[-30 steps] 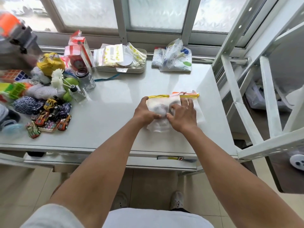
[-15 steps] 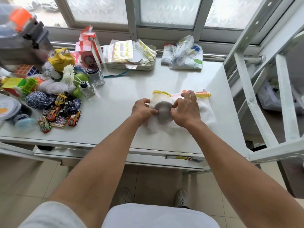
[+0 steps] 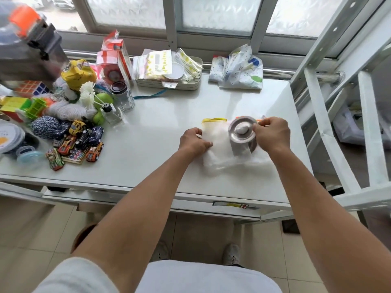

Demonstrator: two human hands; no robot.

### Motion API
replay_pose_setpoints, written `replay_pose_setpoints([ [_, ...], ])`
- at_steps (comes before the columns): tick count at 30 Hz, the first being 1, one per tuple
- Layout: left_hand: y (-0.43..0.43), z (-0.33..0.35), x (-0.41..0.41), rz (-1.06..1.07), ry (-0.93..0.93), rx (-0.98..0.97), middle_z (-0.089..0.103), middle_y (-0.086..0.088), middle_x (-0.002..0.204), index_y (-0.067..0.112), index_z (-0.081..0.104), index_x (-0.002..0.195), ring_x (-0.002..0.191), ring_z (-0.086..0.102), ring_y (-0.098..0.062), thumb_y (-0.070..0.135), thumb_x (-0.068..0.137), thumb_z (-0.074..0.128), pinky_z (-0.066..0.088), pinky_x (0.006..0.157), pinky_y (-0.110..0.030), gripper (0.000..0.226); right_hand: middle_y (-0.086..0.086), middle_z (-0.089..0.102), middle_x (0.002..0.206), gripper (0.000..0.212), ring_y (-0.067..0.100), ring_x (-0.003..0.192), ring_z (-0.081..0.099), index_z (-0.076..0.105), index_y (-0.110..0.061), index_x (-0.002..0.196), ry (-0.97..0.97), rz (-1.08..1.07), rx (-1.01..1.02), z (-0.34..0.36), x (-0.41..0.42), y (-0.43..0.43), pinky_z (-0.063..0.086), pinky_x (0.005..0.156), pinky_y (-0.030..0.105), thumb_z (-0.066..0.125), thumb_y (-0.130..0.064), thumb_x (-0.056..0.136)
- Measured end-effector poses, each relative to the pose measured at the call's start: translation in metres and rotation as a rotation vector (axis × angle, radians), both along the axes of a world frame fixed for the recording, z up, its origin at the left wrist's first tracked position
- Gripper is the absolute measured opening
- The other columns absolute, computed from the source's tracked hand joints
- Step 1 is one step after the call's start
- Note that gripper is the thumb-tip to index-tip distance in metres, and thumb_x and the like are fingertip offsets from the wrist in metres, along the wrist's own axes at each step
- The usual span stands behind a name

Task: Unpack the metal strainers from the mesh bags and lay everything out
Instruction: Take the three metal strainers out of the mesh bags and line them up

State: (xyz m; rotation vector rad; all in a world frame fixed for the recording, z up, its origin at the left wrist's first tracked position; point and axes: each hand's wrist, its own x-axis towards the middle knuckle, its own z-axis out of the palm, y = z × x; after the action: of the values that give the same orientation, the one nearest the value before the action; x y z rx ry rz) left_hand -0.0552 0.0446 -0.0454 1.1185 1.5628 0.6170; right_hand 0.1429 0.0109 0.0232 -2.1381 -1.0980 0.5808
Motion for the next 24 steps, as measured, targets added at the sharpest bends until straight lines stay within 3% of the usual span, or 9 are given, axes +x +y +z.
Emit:
replay_pose_setpoints([
  [3,-0.004,0.005,0.023,-0.091,-0.004,0.031,0.071,-0.007,0.095,0.016,0.064,0.102,0.091,0.069,-0.025,0.018,0.071,0.082,0.057,0.088,-0.041,0.036,0.011,0.073,0.102,0.022,0.027,0.098,0.068,0.068,-0.008,0.100,-0.003,-0.105,0.138,0.007,0.011,0.006,0.047,0.084,0.027,0.068,-0.026,0.086],
  [7,-0.013,0.010,0.038,-0.287,0.403,0.264,0.047,-0.007,0.130,0.018,0.050,0.131,0.123,0.043,-0.024,0.050,0.074,0.075,0.044,0.100,-0.038,0.070,0.004,0.069,0.088,0.019,0.022,0.087,0.069,0.065,-0.012,0.098,0.104,-0.055,0.186,0.007,-0.003,0.016,0.055,0.088,0.035,0.070,-0.025,0.086],
  [10,-0.010,0.007,0.020,-0.207,0.377,0.224,0.034,-0.011,0.143,0.013,0.035,0.141,0.135,0.031,-0.027,0.048,0.074,0.074,0.033,0.108,-0.037,0.085,0.004,0.069,0.086,0.015,0.022,0.086,0.069,0.065,-0.011,0.096,0.154,0.025,0.127,-0.001,-0.026,0.026,0.055,0.086,0.036,0.069,-0.022,0.085],
  [13,0.001,0.008,-0.012,0.002,0.260,0.210,0.035,-0.011,0.146,0.012,0.028,0.149,0.131,0.043,-0.029,0.025,0.082,0.062,0.036,0.110,-0.037,0.076,0.003,0.068,0.088,0.016,0.023,0.091,0.066,0.066,-0.011,0.095,0.147,0.113,0.060,-0.009,-0.053,0.039,0.051,0.083,0.031,0.067,-0.023,0.085],
  [15,0.009,0.009,-0.032,0.070,0.270,0.245,0.043,-0.011,0.141,0.015,0.032,0.149,0.122,0.052,-0.029,0.020,0.087,0.054,0.039,0.106,-0.039,0.066,0.005,0.068,0.092,0.018,0.024,0.094,0.064,0.067,-0.011,0.097,0.152,0.171,0.002,-0.014,-0.072,0.049,0.048,0.083,0.029,0.067,-0.023,0.084],
  [19,0.023,0.010,-0.062,-0.055,0.408,0.347,0.053,-0.011,0.129,0.024,0.046,0.140,0.108,0.059,-0.029,0.028,0.088,0.061,0.045,0.099,-0.038,0.054,0.010,0.072,0.100,0.019,0.026,0.097,0.065,0.071,-0.010,0.096,0.181,0.264,-0.135,-0.021,-0.110,0.070,0.044,0.075,0.024,0.064,-0.014,0.079],
  [24,0.029,0.007,-0.082,-0.154,0.554,0.407,0.052,-0.003,0.122,0.026,0.065,0.122,0.106,0.058,-0.024,0.032,0.081,0.072,0.047,0.092,-0.032,0.042,0.010,0.068,0.091,0.015,0.024,0.090,0.061,0.070,-0.009,0.087,0.219,0.351,-0.248,-0.028,-0.142,0.089,0.042,0.070,0.025,0.063,-0.007,0.074],
])
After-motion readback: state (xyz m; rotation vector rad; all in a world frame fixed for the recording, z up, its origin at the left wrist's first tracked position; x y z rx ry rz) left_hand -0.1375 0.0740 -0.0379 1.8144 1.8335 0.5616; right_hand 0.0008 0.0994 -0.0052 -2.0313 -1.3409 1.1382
